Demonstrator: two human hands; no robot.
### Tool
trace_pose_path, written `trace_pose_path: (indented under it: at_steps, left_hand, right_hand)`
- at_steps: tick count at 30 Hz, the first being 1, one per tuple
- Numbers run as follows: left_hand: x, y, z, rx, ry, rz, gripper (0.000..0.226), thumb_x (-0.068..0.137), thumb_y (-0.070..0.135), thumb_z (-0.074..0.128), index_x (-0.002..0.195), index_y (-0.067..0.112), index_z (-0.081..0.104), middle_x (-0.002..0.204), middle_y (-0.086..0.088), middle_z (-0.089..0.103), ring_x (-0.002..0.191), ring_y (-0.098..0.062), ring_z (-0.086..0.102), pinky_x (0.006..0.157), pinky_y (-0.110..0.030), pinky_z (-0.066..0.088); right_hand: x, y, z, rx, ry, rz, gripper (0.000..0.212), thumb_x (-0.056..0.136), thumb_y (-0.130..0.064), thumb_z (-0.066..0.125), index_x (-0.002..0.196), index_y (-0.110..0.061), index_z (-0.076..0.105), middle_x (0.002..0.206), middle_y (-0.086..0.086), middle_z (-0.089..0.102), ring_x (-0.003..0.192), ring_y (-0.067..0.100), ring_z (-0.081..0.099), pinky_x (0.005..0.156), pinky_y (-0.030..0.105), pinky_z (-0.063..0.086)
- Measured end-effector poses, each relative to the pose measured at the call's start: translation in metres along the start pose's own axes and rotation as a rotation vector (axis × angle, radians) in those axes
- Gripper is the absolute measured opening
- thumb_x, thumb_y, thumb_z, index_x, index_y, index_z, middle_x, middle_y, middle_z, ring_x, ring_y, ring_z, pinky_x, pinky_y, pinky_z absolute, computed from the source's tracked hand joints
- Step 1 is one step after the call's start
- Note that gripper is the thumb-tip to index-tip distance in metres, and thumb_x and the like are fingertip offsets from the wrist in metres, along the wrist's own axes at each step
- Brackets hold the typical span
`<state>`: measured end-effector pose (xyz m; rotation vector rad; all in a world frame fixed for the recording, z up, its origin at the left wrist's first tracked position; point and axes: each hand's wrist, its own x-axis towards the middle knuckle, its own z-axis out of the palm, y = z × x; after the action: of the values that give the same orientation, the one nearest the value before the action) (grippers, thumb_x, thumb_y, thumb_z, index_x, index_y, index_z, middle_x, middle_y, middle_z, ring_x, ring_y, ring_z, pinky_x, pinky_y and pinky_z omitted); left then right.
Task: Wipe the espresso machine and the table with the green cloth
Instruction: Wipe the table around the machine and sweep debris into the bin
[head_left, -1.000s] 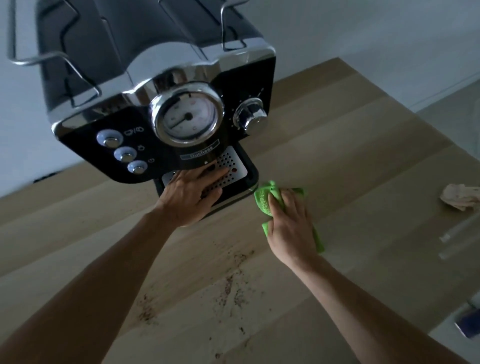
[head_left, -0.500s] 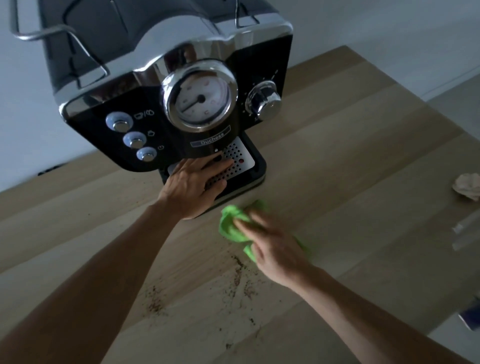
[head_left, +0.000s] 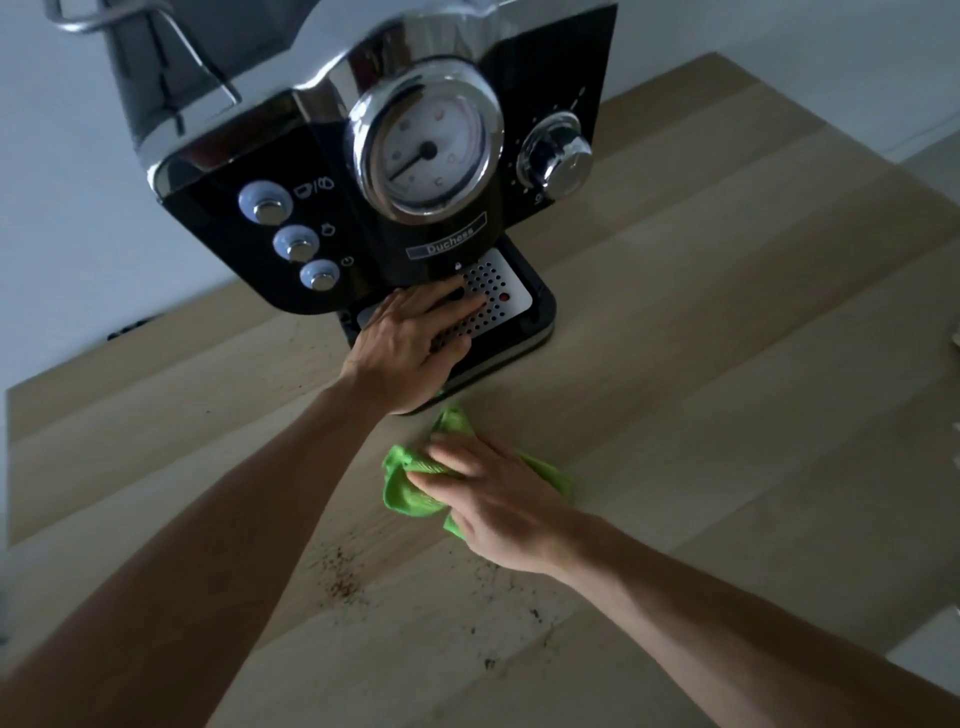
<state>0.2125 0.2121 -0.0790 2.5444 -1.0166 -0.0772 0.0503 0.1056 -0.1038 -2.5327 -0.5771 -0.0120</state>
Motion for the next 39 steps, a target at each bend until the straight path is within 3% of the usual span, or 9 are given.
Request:
trace_pose_path:
  at_steps: [4, 7, 11, 14, 17, 21, 25, 30, 39]
  left_hand:
    - [0.000, -0.001, 0.000, -0.011, -0.002, -0.009, 0.056, 0.086, 0.052, 0.033, 0.139, 0.035, 0.046, 0.150, 0.008, 0.037, 0.139, -0.015, 0.030, 0.115, -0.043, 0.022]
    - [0.000, -0.001, 0.001, -0.001, -0.002, -0.018, 0.056, 0.087, 0.051, 0.034, 0.139, 0.036, 0.045, 0.151, 0.007, 0.036, 0.140, -0.016, 0.029, 0.115, -0.047, 0.023]
    - [0.001, -0.002, 0.001, -0.003, -0.017, -0.014, 0.057, 0.086, 0.052, 0.033, 0.139, 0.035, 0.045, 0.151, 0.007, 0.037, 0.140, -0.017, 0.030, 0.114, -0.049, 0.023]
    - [0.001, -0.002, 0.001, -0.004, -0.017, -0.015, 0.057, 0.086, 0.052, 0.032, 0.139, 0.036, 0.045, 0.151, 0.007, 0.037, 0.140, -0.017, 0.030, 0.114, -0.048, 0.024]
    - [0.000, -0.001, 0.000, -0.002, -0.011, -0.014, 0.056, 0.087, 0.051, 0.033, 0.139, 0.036, 0.045, 0.151, 0.007, 0.037, 0.140, -0.018, 0.029, 0.114, -0.048, 0.023]
    - [0.000, 0.001, -0.001, -0.001, -0.010, -0.025, 0.051, 0.090, 0.044, 0.040, 0.140, 0.035, 0.045, 0.151, 0.006, 0.037, 0.140, -0.018, 0.028, 0.114, -0.048, 0.023]
    - [-0.001, 0.000, 0.000, 0.001, -0.010, -0.023, 0.051, 0.090, 0.043, 0.040, 0.140, 0.035, 0.045, 0.151, 0.006, 0.037, 0.140, -0.017, 0.029, 0.114, -0.048, 0.025]
    - [-0.001, 0.001, 0.000, -0.002, -0.020, -0.015, 0.051, 0.090, 0.044, 0.040, 0.140, 0.035, 0.044, 0.151, 0.006, 0.036, 0.141, -0.017, 0.028, 0.115, -0.047, 0.022]
    - [0.000, 0.001, -0.001, 0.027, -0.037, -0.046, 0.055, 0.088, 0.047, 0.036, 0.142, 0.037, 0.041, 0.153, 0.009, 0.032, 0.143, -0.014, 0.023, 0.118, -0.041, 0.015]
  right_hand:
    - [-0.017, 0.023, -0.021, -0.029, 0.203, 0.175, 0.049, 0.075, -0.010, 0.064, 0.123, -0.008, 0.057, 0.129, 0.018, 0.051, 0.107, 0.026, 0.058, 0.083, 0.033, 0.055]
    - [-0.006, 0.027, -0.015, -0.147, 0.136, 0.210, 0.048, 0.077, -0.014, 0.053, 0.124, -0.004, 0.054, 0.124, 0.015, 0.049, 0.112, 0.029, 0.047, 0.092, 0.047, 0.047]
    - [0.012, 0.005, 0.003, -0.118, 0.045, 0.064, 0.047, 0.080, -0.014, 0.051, 0.126, -0.006, 0.053, 0.123, 0.014, 0.050, 0.115, 0.031, 0.046, 0.100, 0.051, 0.040]
    - [0.010, -0.004, 0.005, 0.012, -0.049, -0.061, 0.048, 0.080, -0.007, 0.066, 0.126, -0.005, 0.055, 0.130, 0.016, 0.051, 0.123, 0.031, 0.046, 0.104, 0.048, 0.039]
    - [-0.007, 0.020, -0.016, -0.006, -0.007, 0.041, 0.047, 0.079, -0.013, 0.065, 0.126, -0.010, 0.057, 0.131, 0.013, 0.053, 0.120, 0.028, 0.052, 0.098, 0.044, 0.047]
    - [-0.040, 0.041, -0.027, -0.182, -0.005, 0.143, 0.052, 0.086, -0.025, 0.037, 0.136, -0.013, 0.043, 0.138, 0.010, 0.046, 0.133, 0.027, 0.037, 0.108, 0.049, 0.034]
    - [-0.043, -0.003, 0.004, -0.155, 0.001, 0.187, 0.058, 0.081, -0.024, 0.049, 0.137, -0.014, 0.040, 0.141, 0.011, 0.045, 0.135, 0.029, 0.036, 0.107, 0.053, 0.032]
    - [-0.026, -0.015, 0.002, 0.038, 0.090, 0.135, 0.049, 0.083, -0.021, 0.039, 0.130, -0.011, 0.051, 0.137, 0.010, 0.049, 0.129, 0.022, 0.042, 0.105, 0.042, 0.039]
    - [-0.097, -0.024, 0.001, -0.181, 0.190, 0.439, 0.056, 0.080, -0.023, 0.038, 0.134, -0.014, 0.042, 0.142, 0.012, 0.044, 0.134, 0.025, 0.032, 0.108, 0.041, 0.023]
